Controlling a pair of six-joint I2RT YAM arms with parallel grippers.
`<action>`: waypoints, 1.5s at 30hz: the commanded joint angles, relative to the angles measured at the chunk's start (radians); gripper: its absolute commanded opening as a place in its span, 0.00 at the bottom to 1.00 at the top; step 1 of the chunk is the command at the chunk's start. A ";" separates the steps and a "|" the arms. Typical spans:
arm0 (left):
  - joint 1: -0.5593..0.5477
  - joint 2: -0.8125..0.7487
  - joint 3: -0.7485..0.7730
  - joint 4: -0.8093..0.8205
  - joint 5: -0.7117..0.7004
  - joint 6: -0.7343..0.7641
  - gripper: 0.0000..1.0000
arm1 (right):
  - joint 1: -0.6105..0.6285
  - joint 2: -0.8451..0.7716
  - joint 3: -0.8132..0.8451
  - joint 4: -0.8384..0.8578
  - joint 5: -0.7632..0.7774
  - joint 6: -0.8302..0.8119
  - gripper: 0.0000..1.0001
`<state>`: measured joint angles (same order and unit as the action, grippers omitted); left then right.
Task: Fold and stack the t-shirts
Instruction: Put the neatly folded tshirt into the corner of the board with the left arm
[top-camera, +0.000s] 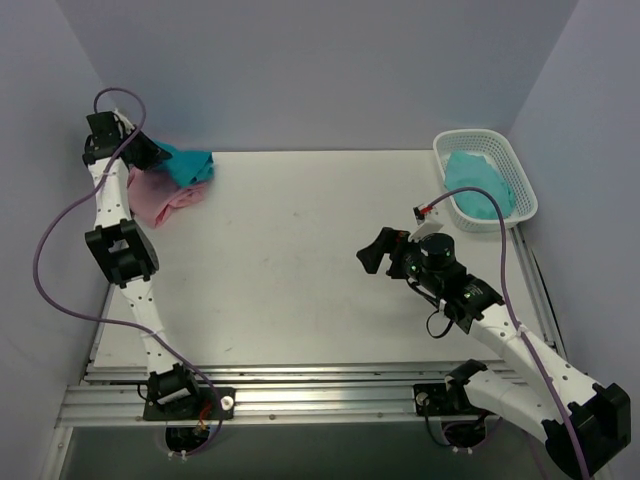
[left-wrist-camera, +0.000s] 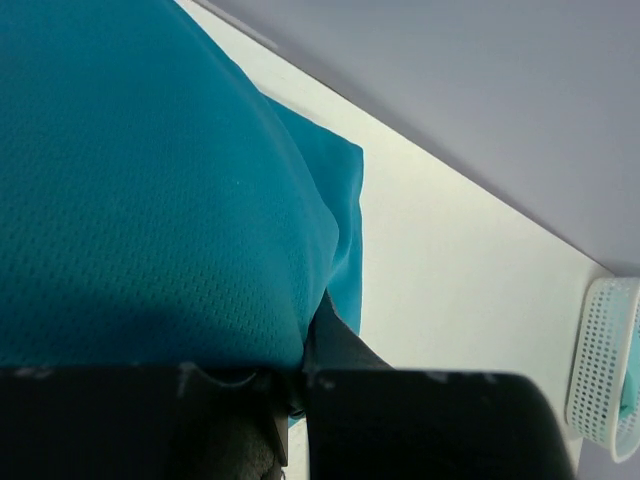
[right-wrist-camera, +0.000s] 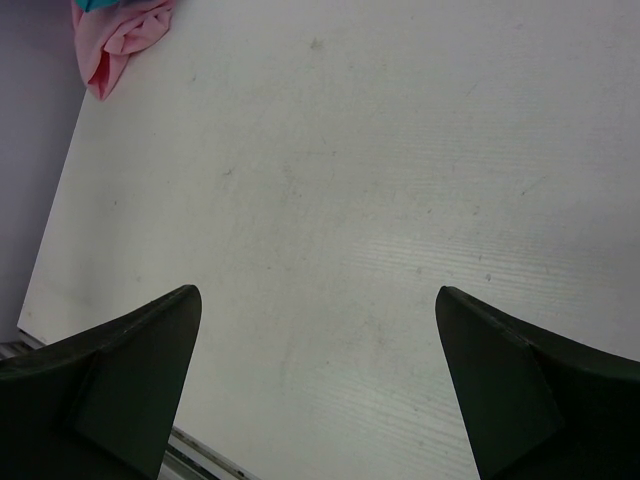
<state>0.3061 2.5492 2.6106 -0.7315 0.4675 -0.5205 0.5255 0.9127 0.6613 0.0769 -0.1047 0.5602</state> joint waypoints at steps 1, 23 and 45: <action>0.059 -0.102 -0.088 0.066 -0.064 0.011 0.02 | 0.008 0.006 -0.014 0.040 0.010 -0.020 1.00; 0.120 -0.456 -0.767 0.145 -0.400 -0.093 0.94 | 0.057 0.112 0.006 0.064 0.076 -0.028 1.00; -0.404 -1.228 -1.337 -0.034 -0.984 -0.154 0.94 | 0.126 0.111 0.058 -0.043 0.269 -0.036 1.00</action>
<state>-0.0189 1.3899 1.4090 -0.7166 -0.3889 -0.6365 0.6426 1.0344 0.6716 0.0635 0.1028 0.5407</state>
